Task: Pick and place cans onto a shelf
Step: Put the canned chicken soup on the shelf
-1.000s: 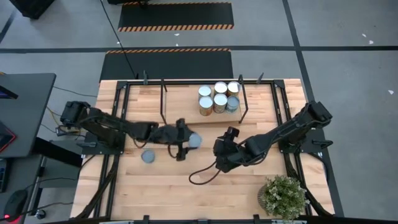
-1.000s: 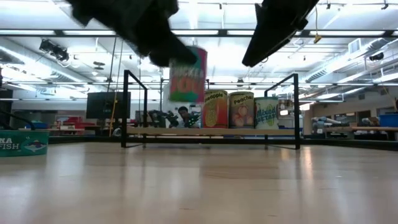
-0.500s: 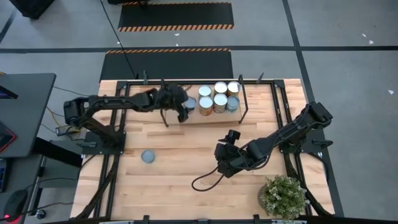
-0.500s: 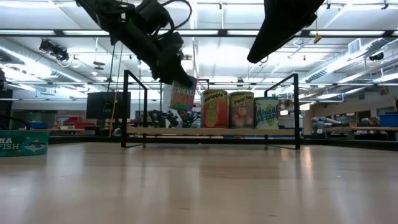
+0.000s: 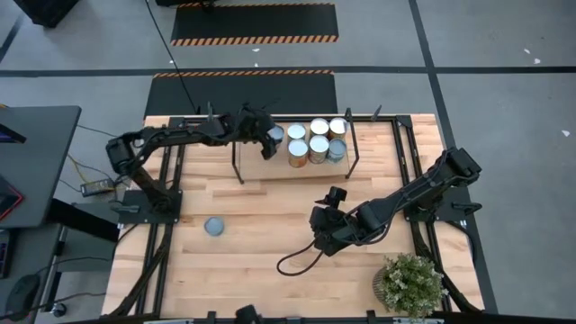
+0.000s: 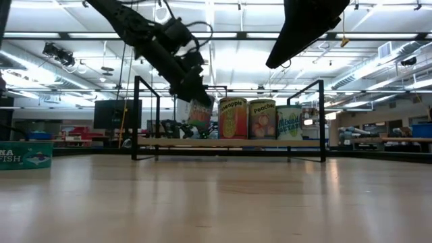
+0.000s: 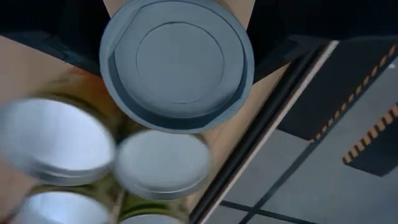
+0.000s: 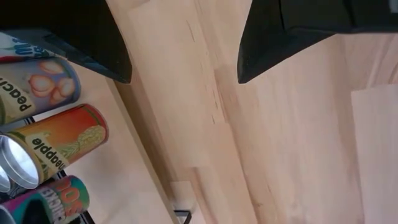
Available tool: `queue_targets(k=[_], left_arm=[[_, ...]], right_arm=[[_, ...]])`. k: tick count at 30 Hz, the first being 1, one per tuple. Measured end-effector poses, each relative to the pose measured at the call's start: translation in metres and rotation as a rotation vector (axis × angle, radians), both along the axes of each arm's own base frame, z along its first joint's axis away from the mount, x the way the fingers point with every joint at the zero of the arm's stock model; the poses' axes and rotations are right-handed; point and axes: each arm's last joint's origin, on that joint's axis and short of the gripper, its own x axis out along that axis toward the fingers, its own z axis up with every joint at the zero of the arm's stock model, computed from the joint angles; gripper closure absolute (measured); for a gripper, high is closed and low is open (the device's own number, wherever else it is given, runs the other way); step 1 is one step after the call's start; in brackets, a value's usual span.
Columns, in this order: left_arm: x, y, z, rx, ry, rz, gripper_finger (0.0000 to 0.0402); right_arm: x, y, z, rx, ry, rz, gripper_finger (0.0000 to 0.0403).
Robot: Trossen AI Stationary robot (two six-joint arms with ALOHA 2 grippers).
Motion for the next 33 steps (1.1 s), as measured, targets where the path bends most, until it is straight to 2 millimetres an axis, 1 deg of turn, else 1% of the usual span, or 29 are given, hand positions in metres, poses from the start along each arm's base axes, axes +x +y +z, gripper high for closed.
queue_targets(k=[5, 10, 13, 20, 29, 33], left_arm=[[0.006, 0.022, -0.012, -0.029, 0.027, 0.014, 0.0108], [0.008, 0.030, -0.025, -0.032, 0.068, 0.001, 0.0108], [0.010, 0.031, -0.027, -0.027, 0.068, -0.013, 0.0105], [0.012, 0.026, -0.029, 0.010, 0.108, -0.078, 0.0082], [0.010, 0.024, -0.032, -0.006, 0.143, -0.088, 0.0009], [0.010, 0.021, -0.031, -0.001, 0.153, -0.100, 0.0004]], right_arm=[[-0.001, 0.002, 0.000, -0.001, 0.003, 0.006, 0.0103], [-0.001, 0.002, 0.000, -0.001, 0.005, 0.008, 0.0103], [-0.001, 0.002, 0.000, -0.002, 0.005, 0.007, 0.0103], [-0.001, 0.002, 0.000, 0.001, 0.001, 0.007, 0.0103], [-0.001, 0.002, 0.000, 0.002, 0.000, 0.008, 0.0103], [-0.001, 0.002, 0.000, 0.002, -0.001, 0.008, 0.0103]])
